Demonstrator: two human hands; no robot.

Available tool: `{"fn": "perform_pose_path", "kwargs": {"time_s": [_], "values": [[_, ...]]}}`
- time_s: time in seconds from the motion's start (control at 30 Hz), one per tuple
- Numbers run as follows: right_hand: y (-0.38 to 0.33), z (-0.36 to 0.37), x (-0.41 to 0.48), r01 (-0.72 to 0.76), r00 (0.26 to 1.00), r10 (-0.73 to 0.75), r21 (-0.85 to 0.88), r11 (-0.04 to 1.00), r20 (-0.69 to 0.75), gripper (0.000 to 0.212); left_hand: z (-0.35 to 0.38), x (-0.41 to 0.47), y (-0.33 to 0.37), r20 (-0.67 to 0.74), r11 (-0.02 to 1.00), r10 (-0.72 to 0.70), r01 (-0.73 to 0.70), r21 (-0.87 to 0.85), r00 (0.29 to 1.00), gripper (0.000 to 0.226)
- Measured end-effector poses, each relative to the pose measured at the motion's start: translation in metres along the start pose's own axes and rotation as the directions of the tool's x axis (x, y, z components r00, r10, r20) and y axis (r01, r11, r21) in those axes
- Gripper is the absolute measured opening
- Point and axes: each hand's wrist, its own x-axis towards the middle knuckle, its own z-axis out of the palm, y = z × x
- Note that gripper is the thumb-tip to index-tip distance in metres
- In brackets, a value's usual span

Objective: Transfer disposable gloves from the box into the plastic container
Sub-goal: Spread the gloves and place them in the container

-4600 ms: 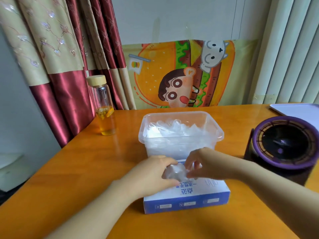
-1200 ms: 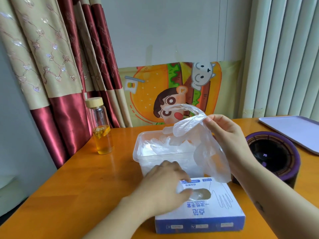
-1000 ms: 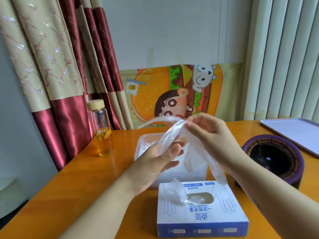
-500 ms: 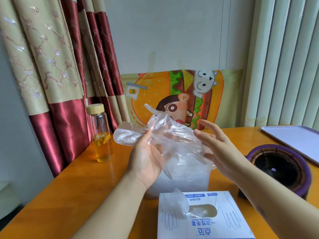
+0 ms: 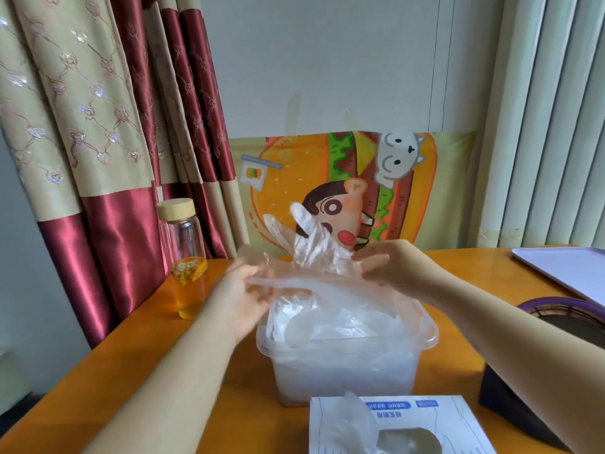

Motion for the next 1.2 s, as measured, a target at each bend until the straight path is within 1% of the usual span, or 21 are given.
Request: {"fn": "perform_pose_path", "kwargs": {"time_s": [0.07,0.1,0.13,0.17,0.2,0.23,0.27,0.3,0.33,0.4,0.53,0.6,0.63,0.7,0.77,0.8,0.87,0.93,1.03,1.1,1.2], "values": [[0.011,0.006,0.009,0.039,0.996,-0.021,-0.226,0.973,0.083,0.033,-0.019,0.013,0.015,-0.201,0.973,0.190,-0.157,0.170,0.961,0.056],[0.016,0.009,0.012,0.056,0.993,-0.022,-0.304,0.951,0.113,0.034,-0.023,0.015,0.022,-0.213,0.898,0.353,-0.265,0.351,0.911,0.054],[0.021,0.012,0.014,0.071,0.991,-0.024,-0.356,0.932,0.135,0.035,-0.022,0.012,0.028,-0.109,0.740,0.523,-0.387,0.550,0.845,0.051],[0.025,0.016,0.016,0.083,0.987,-0.022,-0.395,0.915,0.157,0.035,-0.014,0.006,0.031,0.095,0.510,0.632,-0.505,0.696,0.769,0.046],[0.027,0.019,0.017,0.094,0.984,-0.019,-0.429,0.898,0.176,0.036,-0.001,-0.003,0.032,0.340,0.282,0.616,-0.601,0.748,0.711,0.041],[0.029,0.021,0.017,0.100,0.981,-0.009,-0.461,0.882,0.196,0.037,0.014,-0.010,0.028,0.551,0.102,0.469,-0.662,0.743,0.690,0.036],[0.031,0.023,0.017,0.099,0.978,0.005,-0.485,0.869,0.208,0.038,0.029,-0.013,0.021,0.676,-0.044,0.231,-0.686,0.726,0.700,0.034],[0.031,0.024,0.017,0.093,0.978,0.016,-0.504,0.858,0.207,0.040,0.043,-0.014,0.012,0.699,-0.184,-0.030,-0.691,0.699,0.714,0.034],[0.031,0.025,0.017,0.084,0.980,0.024,-0.519,0.851,0.197,0.041,0.053,-0.012,0.001,0.641,-0.311,-0.243,-0.684,0.660,0.728,0.036],[0.030,0.028,0.017,0.067,0.985,0.034,-0.554,0.830,0.170,0.041,0.066,-0.002,-0.018,0.452,-0.479,-0.457,-0.640,0.600,0.766,0.042],[0.031,0.034,0.014,0.089,0.983,0.054,-0.703,0.706,0.178,0.036,0.067,0.021,-0.041,0.145,-0.609,-0.561,-0.525,0.594,0.815,0.059],[0.030,0.030,0.013,0.173,0.985,-0.083,-0.804,0.570,0.153,0.028,0.062,0.028,-0.045,0.085,-0.614,-0.577,-0.500,0.611,0.812,0.063],[0.030,0.028,0.014,0.215,0.974,-0.176,-0.814,0.540,0.140,0.026,0.060,0.031,-0.046,0.084,-0.604,-0.579,-0.496,0.624,0.811,0.062],[0.026,0.024,0.015,0.324,0.941,-0.289,-0.702,0.634,0.174,0.026,0.055,0.034,-0.046,0.104,-0.576,-0.577,-0.494,0.651,0.810,0.057],[0.022,0.026,0.016,0.358,0.924,-0.208,-0.539,0.763,0.320,0.036,0.053,0.037,-0.047,0.111,-0.541,-0.592,-0.496,0.679,0.798,0.055],[0.023,0.030,0.016,0.341,0.903,-0.114,-0.527,0.778,0.415,0.048,0.052,0.038,-0.048,0.110,-0.524,-0.600,-0.493,0.694,0.793,0.056],[0.030,0.039,0.019,0.332,0.843,0.050,-0.591,0.736,0.536,0.066,0.048,0.041,-0.052,0.103,-0.458,-0.603,-0.450,0.767,0.791,0.057],[0.036,0.046,0.020,0.362,0.792,0.129,-0.628,0.689,0.597,0.074,0.041,0.048,-0.059,0.079,-0.408,-0.573,-0.368,0.835,0.815,0.061],[0.040,0.055,0.025,0.338,0.752,0.197,-0.624,0.705,0.629,0.070,0.030,0.060,-0.069,-0.013,-0.543,-0.525,-0.323,0.775,0.851,0.071],[0.040,0.061,0.027,0.308,0.738,0.258,-0.652,0.693,0.623,0.051,0.027,0.060,-0.073,-0.066,-0.647,-0.531,-0.354,0.675,0.845,0.079],[0.042,0.069,0.029,0.317,0.716,0.377,-0.755,0.574,0.587,0.032,0.025,0.061,-0.076,-0.111,-0.747,-0.516,-0.382,0.544,0.849,0.079]]}}
